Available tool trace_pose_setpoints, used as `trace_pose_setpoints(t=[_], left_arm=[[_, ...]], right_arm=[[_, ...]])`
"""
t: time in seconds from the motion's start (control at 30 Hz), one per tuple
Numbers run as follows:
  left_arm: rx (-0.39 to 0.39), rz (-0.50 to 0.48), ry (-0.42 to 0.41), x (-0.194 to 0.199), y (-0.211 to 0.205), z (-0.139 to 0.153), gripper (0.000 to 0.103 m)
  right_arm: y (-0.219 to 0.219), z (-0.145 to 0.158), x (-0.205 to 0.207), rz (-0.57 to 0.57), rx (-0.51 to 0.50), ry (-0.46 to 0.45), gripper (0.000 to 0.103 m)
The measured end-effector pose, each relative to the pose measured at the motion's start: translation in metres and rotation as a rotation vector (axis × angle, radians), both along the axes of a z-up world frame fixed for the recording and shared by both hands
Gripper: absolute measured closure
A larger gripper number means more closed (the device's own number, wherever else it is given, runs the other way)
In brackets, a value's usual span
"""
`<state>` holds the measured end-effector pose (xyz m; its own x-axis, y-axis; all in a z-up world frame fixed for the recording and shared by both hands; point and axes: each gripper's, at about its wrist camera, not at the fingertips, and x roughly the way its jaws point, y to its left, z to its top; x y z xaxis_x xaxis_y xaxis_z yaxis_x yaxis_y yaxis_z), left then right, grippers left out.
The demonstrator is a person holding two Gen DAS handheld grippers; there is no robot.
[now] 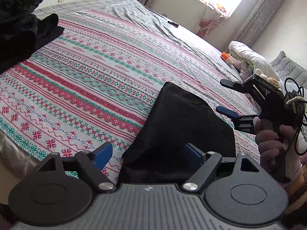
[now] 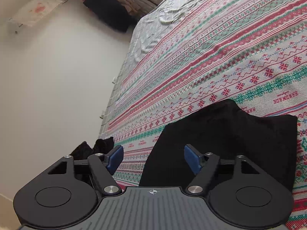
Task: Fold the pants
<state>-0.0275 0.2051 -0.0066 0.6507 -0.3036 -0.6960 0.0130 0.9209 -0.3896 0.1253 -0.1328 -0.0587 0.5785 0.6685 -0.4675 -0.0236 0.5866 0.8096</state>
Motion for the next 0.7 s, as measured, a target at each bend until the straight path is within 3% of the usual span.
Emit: trace_pose_setpoints(t=[0.1, 0.3, 0.43, 0.6, 0.7], left_arm=[[0.050, -0.031, 0.009, 0.011, -0.007, 0.001, 0.000], [0.145, -0.144, 0.021, 0.047, -0.023, -0.002, 0.000], [0.196, -0.192, 0.021, 0.071, -0.035, -0.010, 0.000], [0.216, -0.300, -0.013, 0.094, -0.046, -0.027, 0.000], [0.161, -0.325, -0.021, 0.105, -0.043, -0.039, 0.000]], right_arm=[[-0.007, 0.004, -0.009, -0.005, -0.042, 0.008, 0.025], [-0.004, 0.011, -0.028, 0.036, -0.280, -0.002, 0.019], [-0.004, 0.011, -0.043, 0.064, -0.387, -0.022, 0.014], [-0.006, 0.010, -0.060, 0.089, -0.507, -0.075, 0.009], [-0.009, 0.007, -0.070, 0.099, -0.556, -0.102, 0.008]])
